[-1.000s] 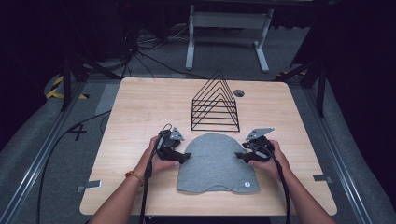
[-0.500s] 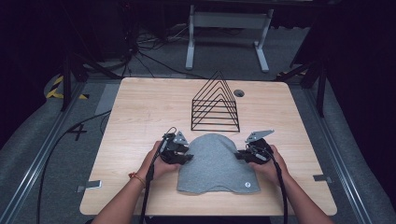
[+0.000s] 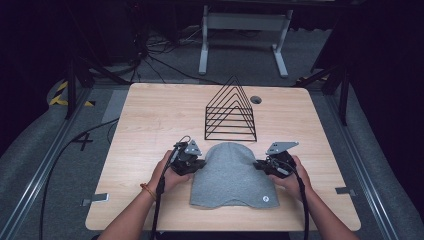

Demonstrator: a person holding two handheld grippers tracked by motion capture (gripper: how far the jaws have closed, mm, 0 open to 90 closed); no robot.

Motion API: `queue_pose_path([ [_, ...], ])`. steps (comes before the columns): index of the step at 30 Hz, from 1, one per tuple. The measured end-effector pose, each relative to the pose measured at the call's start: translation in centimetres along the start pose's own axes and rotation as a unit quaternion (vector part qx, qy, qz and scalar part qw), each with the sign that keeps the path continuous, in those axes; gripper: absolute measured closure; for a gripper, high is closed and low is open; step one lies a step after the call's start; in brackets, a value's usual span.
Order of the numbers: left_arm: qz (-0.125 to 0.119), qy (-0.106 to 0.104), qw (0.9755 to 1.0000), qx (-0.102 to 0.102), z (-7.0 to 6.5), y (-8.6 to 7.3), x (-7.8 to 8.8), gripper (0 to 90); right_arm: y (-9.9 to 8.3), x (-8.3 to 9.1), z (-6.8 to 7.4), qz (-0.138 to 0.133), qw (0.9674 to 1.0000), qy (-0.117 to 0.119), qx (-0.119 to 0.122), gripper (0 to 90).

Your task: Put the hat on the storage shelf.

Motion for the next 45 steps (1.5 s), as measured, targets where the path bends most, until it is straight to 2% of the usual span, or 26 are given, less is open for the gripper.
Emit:
queue_pose_path([
  [2, -0.007, 0.006, 1.0000, -0.002, -0.2, 0.4, 0.4, 87.5, 0.2, 0.5, 0.1, -0.008, 1.0000, -0.002, 0.002, 84.6],
  [6, -0.020, 0.020, 0.9993, -0.022, -0.7, 1.0, 1.5, 87.6, 0.5, 1.7, 0.2, -0.025, 0.9996, -0.001, 0.008, 84.6],
  [12, -0.035, 0.015, 0.9987, -0.033, -1.2, 2.0, 2.7, 87.8, 1.0, 3.6, 0.2, -0.050, 0.9987, -0.007, 0.006, 84.7],
  [17, -0.046, 0.016, 0.9978, -0.045, -1.4, 3.1, 3.3, 87.8, 1.8, 5.1, 0.3, -0.070, 0.9973, -0.017, 0.012, 84.8],
  [23, -0.058, 0.018, 0.9967, -0.053, -1.1, 4.6, 4.2, 87.9, 2.5, 6.1, 0.0, -0.079, 0.9963, -0.028, 0.020, 84.8],
  [32, -0.085, 0.032, 0.9926, -0.080, -1.0, 8.5, 7.1, 88.0, 4.4, 8.4, -0.4, -0.108, 0.9932, -0.037, 0.021, 84.7],
  [36, -0.095, 0.037, 0.9907, -0.090, -1.0, 10.1, 8.3, 88.0, 5.8, 9.8, -0.5, -0.123, 0.9910, -0.043, 0.031, 84.7],
  [45, -0.134, 0.049, 0.9843, -0.104, -0.7, 13.8, 11.6, 88.0, 9.7, 13.5, -1.3, -0.155, 0.9843, -0.070, 0.047, 84.8],
])
Point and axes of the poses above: each handheld gripper's, and its own axes: x roughly backward along the jaws, y roughly out of its top, z roughly to its left, the point moved 6 cm from there along -x, roughly forward along the jaws, and after that the axes turned 2 degrees about z, right-handed, at the moved point
